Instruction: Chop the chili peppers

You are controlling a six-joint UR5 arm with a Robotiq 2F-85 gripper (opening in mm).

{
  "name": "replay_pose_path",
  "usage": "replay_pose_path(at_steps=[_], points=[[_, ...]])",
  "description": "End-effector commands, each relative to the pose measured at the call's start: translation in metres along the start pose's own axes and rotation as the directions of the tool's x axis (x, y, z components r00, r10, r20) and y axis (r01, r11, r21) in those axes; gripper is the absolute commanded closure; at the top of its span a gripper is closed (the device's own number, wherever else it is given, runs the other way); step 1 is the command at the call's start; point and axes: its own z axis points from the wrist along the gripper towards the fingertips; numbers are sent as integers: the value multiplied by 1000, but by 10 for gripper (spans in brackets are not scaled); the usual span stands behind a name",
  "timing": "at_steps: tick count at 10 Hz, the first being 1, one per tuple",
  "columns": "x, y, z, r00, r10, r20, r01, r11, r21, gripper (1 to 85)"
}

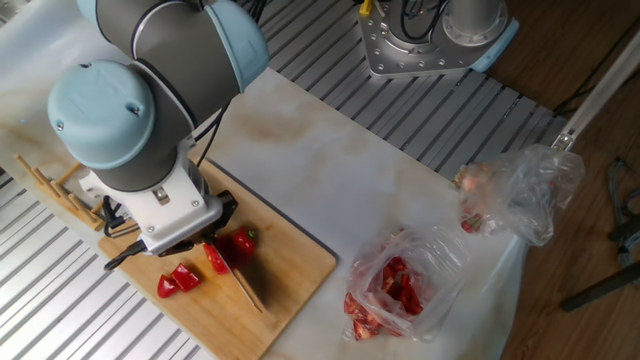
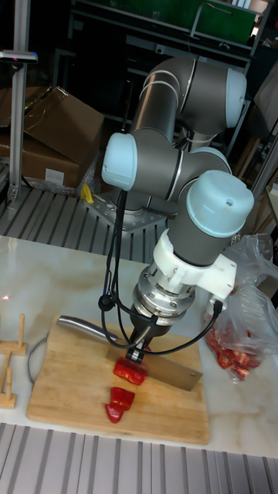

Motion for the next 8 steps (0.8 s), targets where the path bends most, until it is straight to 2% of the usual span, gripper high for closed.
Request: replay_pose_path(at_steps=[1,3,4,8], points=[[-2,-1,-1,1000,-1,24,1,1000,-1,843],[-3,-1,-1,999,-1,34,0,1000,1,843],[-6,0,1,998,-1,57,1,1000,0,843],[2,0,0,998,-25,63,25,1000,6,843]])
